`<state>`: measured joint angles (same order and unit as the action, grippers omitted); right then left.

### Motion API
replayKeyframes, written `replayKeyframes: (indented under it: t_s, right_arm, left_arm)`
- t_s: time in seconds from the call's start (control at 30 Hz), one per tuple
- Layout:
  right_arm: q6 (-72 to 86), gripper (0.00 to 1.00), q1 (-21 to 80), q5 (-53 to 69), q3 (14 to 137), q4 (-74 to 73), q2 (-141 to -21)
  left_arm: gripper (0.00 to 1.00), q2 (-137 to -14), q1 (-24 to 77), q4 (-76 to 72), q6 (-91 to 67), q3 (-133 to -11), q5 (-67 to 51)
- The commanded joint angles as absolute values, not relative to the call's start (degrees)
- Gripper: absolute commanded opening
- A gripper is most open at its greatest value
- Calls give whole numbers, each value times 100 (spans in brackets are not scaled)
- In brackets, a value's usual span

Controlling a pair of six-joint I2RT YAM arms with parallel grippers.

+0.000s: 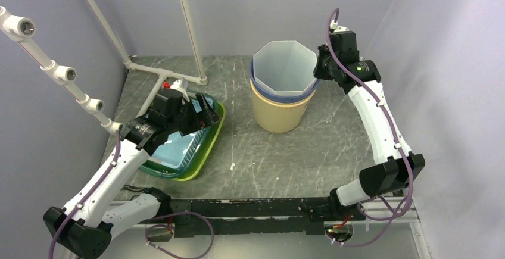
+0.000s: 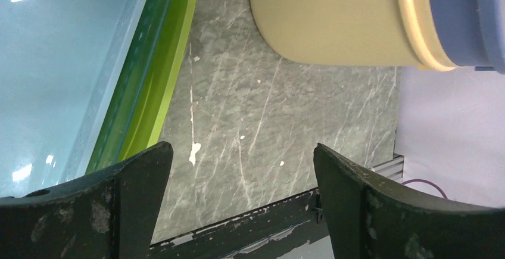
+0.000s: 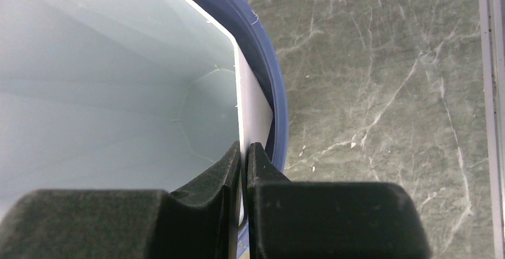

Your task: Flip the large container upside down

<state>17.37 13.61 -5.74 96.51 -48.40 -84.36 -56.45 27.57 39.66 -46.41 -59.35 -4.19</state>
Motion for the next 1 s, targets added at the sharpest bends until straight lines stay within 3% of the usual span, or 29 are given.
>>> replayKeyframes:
  t_s: [0.0,0.37,0.6,0.97]
  right_arm:
    - [1839,0,1389,-638,9992,-4432,-8111]
    - [1886,0,1389,-588,9904,-4162,-7824]
    - [1827,0,1389,-611,9587,-3972,-7594]
    - [1929,0,1414,-947,7840,-2276,-6466]
  left_arm:
    - [94,-5528,2769,3557,-4694,-6081,-405]
    - [94,-5607,2768,3738,-4662,-6191,-533]
    - [94,-5566,2768,4103,-4394,-7015,-877]
    - [94,-5864,2769,4468,-4031,-7821,-1096]
